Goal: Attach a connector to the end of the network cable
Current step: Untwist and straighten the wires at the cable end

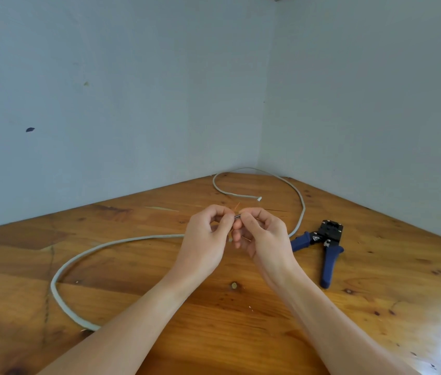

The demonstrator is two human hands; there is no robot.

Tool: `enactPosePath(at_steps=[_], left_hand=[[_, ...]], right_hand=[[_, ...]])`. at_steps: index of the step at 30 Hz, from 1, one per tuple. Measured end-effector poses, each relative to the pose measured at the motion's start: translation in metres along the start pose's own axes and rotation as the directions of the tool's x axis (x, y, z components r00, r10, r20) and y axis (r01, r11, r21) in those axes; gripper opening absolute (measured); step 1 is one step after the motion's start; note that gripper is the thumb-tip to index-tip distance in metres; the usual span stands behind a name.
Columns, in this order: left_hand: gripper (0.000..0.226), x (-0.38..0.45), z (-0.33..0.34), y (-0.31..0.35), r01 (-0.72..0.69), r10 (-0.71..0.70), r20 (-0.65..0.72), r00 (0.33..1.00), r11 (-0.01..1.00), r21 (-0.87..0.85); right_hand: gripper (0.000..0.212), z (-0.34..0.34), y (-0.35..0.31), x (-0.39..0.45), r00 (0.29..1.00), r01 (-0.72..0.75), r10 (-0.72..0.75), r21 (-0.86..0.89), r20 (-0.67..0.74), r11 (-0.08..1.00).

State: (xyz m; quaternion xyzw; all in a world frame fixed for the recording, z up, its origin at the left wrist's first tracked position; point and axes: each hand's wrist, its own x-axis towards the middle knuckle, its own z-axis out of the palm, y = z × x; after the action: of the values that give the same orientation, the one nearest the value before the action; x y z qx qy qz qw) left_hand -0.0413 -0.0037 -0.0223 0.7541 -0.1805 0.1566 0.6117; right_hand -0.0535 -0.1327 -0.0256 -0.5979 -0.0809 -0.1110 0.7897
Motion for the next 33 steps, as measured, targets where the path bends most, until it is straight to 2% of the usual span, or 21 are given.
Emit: enactPosePath(at_steps=[6, 9, 12, 14, 16, 19, 24, 28, 33], left_hand=[[0.021, -0.002, 0.002, 0.003, 0.013, -0.014, 0.042, 0.999, 1.000, 0.028], [0.026, -0.001, 0.001, 0.003, 0.132, -0.132, 0.111, 0.985, 0.991, 0.000], [0.032, 0.001, -0.002, 0.002, 0.256, -0.224, 0.230, 0.947, 0.959, -0.119], [0.034, 0.003, -0.004, 0.002, 0.289, -0.233, 0.293, 0.927, 0.943, -0.163], [0.033, 0.005, -0.007, 0.001, 0.301, -0.230, 0.332, 0.915, 0.936, -0.180], [0.028, 0.008, -0.010, -0.002, 0.319, -0.232, 0.363, 0.903, 0.926, -0.201], [0.016, 0.004, -0.006, -0.003, 0.226, -0.196, 0.202, 0.960, 0.964, -0.138], [0.014, 0.000, -0.002, -0.002, 0.017, -0.023, 0.074, 0.997, 0.996, 0.089], [0.014, -0.003, 0.001, -0.005, -0.076, 0.075, 0.012, 0.997, 0.990, 0.123]], right_hand=[[0.018, 0.000, 0.001, 0.000, 0.998, 0.060, -0.063, -0.217, -0.008, 0.974], [0.018, -0.002, 0.003, 0.000, 0.998, 0.058, -0.060, -0.272, 0.001, 0.960], [0.021, -0.006, 0.002, 0.001, 0.999, 0.040, -0.038, -0.289, 0.013, 0.956], [0.025, -0.008, 0.001, 0.002, 0.999, -0.018, 0.026, -0.214, 0.031, 0.977], [0.026, -0.010, -0.001, 0.003, 0.989, -0.118, 0.120, -0.039, 0.085, 0.992], [0.024, -0.010, -0.004, 0.003, 0.971, -0.203, 0.183, 0.127, 0.156, 0.971], [0.024, -0.004, -0.002, 0.003, 0.989, -0.138, 0.133, 0.094, 0.062, 0.986], [0.017, -0.001, -0.002, 0.001, 0.998, 0.013, -0.025, -0.187, -0.063, 0.982], [0.015, 0.004, -0.002, -0.002, 0.979, 0.076, -0.145, -0.404, -0.143, 0.912]])
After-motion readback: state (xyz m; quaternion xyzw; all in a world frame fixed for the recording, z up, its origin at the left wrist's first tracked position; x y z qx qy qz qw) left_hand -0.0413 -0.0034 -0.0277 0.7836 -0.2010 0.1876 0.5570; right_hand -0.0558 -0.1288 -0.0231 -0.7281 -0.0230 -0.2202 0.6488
